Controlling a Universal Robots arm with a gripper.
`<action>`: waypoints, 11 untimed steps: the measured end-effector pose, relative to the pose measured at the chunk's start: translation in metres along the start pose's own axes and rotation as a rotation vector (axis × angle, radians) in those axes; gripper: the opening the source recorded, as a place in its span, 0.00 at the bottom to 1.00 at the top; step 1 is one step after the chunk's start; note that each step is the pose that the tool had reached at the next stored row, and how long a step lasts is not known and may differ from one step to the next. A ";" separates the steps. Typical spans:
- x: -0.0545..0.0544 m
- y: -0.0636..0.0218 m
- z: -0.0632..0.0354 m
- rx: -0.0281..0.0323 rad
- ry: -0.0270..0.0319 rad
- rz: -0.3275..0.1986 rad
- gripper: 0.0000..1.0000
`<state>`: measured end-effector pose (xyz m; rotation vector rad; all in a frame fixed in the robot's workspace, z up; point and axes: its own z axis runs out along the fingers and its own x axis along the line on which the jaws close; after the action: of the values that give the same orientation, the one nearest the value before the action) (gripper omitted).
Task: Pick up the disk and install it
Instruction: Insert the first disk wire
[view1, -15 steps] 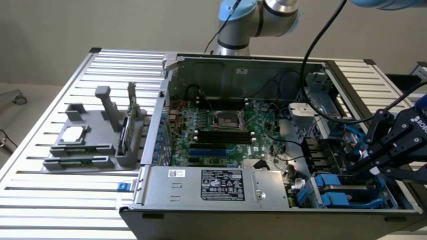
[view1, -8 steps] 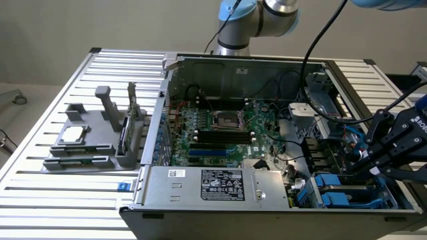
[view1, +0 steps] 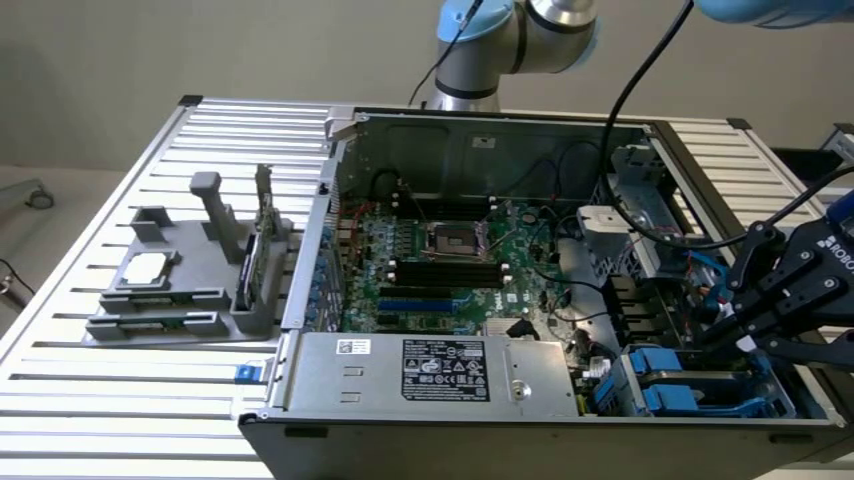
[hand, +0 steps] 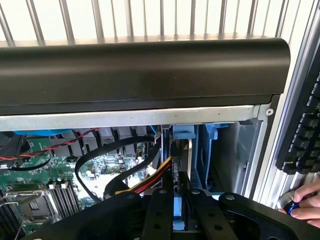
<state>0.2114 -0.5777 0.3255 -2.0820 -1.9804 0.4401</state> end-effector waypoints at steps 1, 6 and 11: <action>0.000 0.0001 0.0002 0.0012 0.0002 0.000 0.16; 0.000 0.0015 0.0000 0.0099 0.0006 0.001 0.16; 0.000 0.0049 -0.0016 0.0183 -0.0001 0.001 0.16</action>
<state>0.2166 -0.5777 0.3251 -2.0720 -1.9682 0.4568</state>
